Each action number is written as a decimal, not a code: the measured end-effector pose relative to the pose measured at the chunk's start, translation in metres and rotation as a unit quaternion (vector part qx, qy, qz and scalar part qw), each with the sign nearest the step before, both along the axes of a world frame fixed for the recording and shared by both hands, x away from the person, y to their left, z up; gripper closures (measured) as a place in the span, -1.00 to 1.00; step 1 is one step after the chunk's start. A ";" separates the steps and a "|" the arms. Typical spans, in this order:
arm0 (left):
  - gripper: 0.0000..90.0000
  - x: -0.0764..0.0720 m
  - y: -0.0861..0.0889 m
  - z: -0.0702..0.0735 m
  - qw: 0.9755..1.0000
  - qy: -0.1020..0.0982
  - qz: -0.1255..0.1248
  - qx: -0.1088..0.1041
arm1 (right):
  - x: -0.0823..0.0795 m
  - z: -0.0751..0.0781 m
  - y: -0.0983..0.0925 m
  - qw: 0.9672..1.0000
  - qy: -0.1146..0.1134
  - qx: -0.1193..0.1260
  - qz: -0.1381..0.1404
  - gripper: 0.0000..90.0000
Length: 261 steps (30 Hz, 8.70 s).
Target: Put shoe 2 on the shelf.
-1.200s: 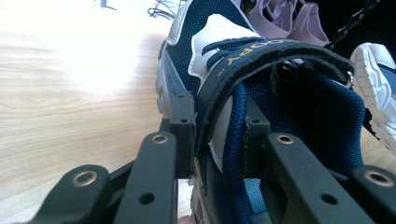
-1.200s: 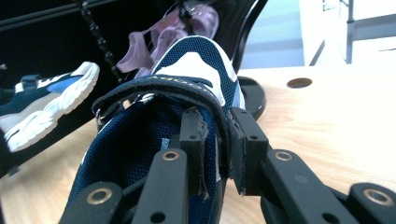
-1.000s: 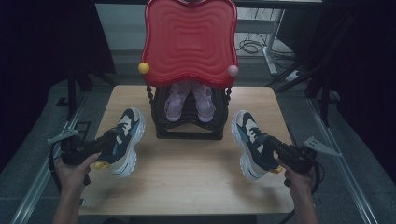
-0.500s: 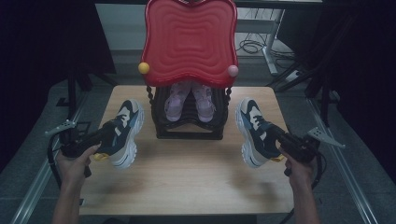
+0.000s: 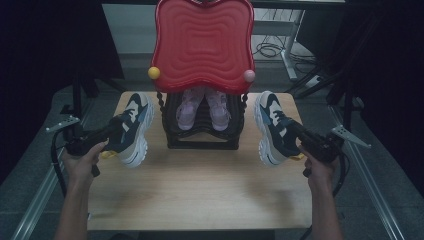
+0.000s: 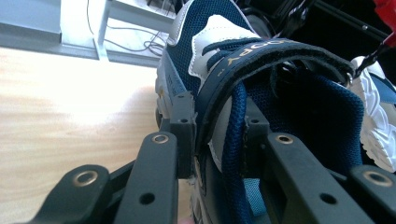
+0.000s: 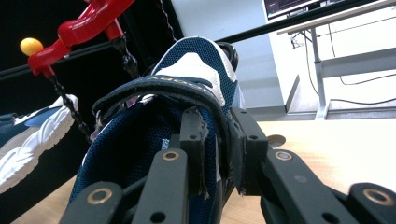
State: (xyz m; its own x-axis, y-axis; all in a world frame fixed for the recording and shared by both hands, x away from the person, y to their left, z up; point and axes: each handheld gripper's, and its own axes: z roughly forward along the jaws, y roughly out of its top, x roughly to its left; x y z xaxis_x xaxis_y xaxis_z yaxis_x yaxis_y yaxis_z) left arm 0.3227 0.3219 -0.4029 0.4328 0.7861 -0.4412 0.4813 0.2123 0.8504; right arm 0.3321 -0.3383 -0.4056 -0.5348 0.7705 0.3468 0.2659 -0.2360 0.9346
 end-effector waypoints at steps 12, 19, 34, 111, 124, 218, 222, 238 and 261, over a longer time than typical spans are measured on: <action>0.62 0.016 0.000 0.026 1.000 -0.023 0.015 -0.001 | 0.013 0.017 0.000 1.000 -0.015 0.006 -0.012 0.70; 0.62 0.025 -0.003 0.041 0.999 -0.035 0.019 -0.007 | 0.017 0.029 -0.001 1.000 -0.026 0.010 -0.015 0.70; 0.63 0.040 -0.005 0.068 0.998 -0.053 0.022 -0.007 | 0.027 0.055 0.005 0.999 -0.044 0.018 -0.011 0.70; 0.64 0.068 -0.060 0.206 0.990 -0.138 0.004 0.007 | 0.067 0.209 0.070 0.995 -0.097 0.031 0.016 0.70; 0.64 0.081 -0.082 0.217 0.990 -0.140 -0.003 0.009 | 0.082 0.220 0.098 0.995 -0.089 0.035 0.026 0.70; 0.02 0.123 -0.139 0.200 0.989 -0.146 -0.018 0.030 | 0.124 0.206 0.178 0.995 -0.089 -0.031 0.034 0.15; 0.01 0.121 -0.134 0.200 0.989 -0.144 -0.017 0.029 | 0.122 0.206 0.176 0.995 -0.093 -0.024 0.037 0.13; 0.02 0.104 -0.119 0.200 0.989 -0.147 -0.018 0.007 | 0.108 0.204 0.154 0.994 -0.098 -0.002 0.053 0.11; 0.02 0.073 -0.094 0.174 0.990 -0.136 -0.039 -0.012 | 0.078 0.174 0.097 0.993 -0.102 0.015 0.053 0.12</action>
